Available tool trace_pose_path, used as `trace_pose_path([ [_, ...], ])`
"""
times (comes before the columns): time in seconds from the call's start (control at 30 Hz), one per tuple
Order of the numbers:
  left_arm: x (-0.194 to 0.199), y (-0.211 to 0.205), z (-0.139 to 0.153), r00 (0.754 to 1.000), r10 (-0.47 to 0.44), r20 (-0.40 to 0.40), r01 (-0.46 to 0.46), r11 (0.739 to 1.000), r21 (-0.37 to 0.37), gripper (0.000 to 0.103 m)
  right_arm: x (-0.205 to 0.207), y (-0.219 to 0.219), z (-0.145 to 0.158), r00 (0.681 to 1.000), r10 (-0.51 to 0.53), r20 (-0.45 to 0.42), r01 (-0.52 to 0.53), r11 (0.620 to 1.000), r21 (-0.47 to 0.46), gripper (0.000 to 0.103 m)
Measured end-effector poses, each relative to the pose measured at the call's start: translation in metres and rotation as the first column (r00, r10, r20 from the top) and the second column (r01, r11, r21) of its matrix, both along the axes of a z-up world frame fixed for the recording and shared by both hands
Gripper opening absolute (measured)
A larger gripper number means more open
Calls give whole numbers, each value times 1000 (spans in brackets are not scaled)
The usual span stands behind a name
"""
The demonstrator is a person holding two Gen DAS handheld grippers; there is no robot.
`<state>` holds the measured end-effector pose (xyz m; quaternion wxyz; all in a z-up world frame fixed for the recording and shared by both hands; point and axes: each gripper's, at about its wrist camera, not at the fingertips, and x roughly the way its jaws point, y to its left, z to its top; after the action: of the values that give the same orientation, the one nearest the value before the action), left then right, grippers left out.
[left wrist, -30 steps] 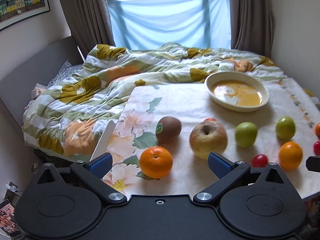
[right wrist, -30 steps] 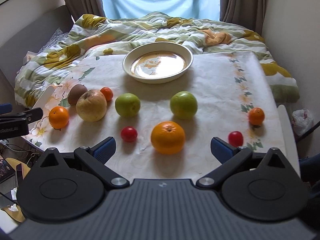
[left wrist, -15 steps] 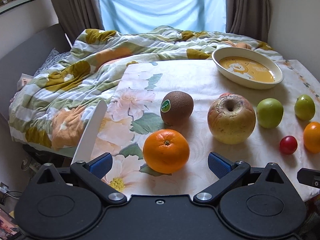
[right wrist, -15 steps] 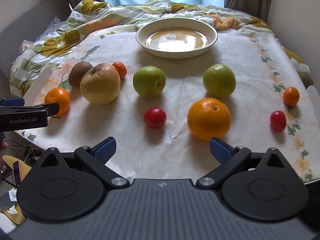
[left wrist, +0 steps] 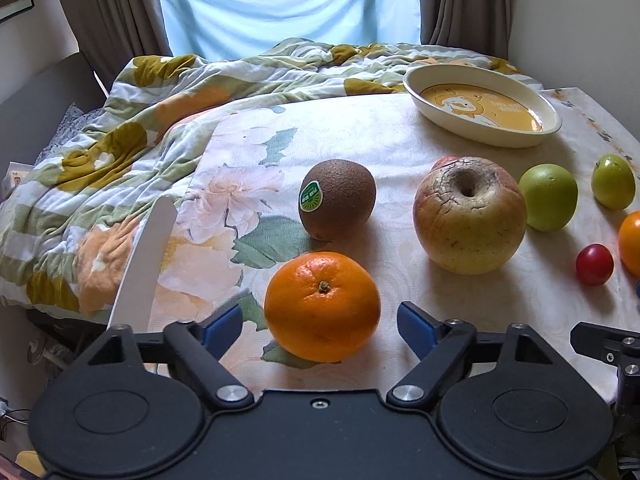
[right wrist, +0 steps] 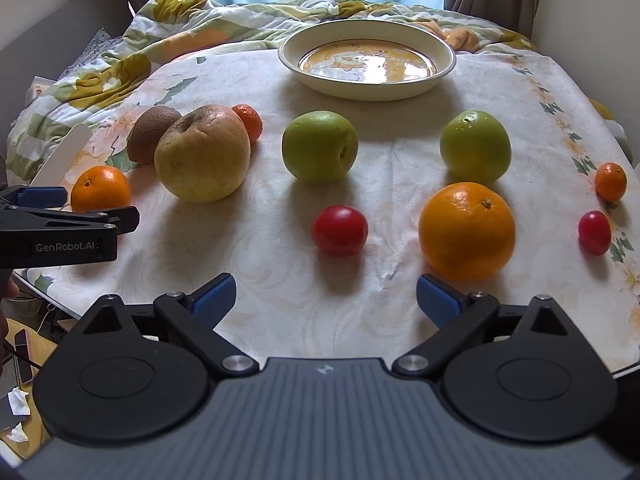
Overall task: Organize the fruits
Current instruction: 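Grasp the orange with the left gripper while the right gripper grasps a red tomato, then carry the orange and red tomato over the white bowl with both grippers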
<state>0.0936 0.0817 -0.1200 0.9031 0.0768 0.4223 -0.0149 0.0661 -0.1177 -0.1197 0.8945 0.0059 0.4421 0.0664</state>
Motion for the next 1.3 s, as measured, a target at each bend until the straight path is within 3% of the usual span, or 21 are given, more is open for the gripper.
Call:
trace_pose_path([
  [0.1,3,4,-3,1000,-13,-16,12,1000,-25,66,3,5,-3,1000,-11,5,11,1000,-26,103],
  [0.13,3,5,-3,1000,-14,-15,13,999,-36,65,4,6,-4,1000,-13,7,13,999,-34,103],
  [0.6,-2,12,-1,1000,-24,-17,22,997,-78,64,24,14,-9,999,-19,41,22,997,-74,84],
  [0.8,-9,12,-1,1000,-13,-14,11,996,-88,64,26,15,-7,998,-20,60,25,996,-88,63],
  [0.87,-10,12,-1,1000,-13,-12,11,995,-100,64,25,14,-7,997,-25,66,31,996,-87,49],
  [1.07,-16,6,5,1000,-17,-8,16,993,-116,63,22,12,-3,997,-31,69,35,998,-59,48],
  [1.3,-27,-9,32,999,-13,30,16,993,-114,63,18,3,19,996,-4,86,6,999,-32,48],
])
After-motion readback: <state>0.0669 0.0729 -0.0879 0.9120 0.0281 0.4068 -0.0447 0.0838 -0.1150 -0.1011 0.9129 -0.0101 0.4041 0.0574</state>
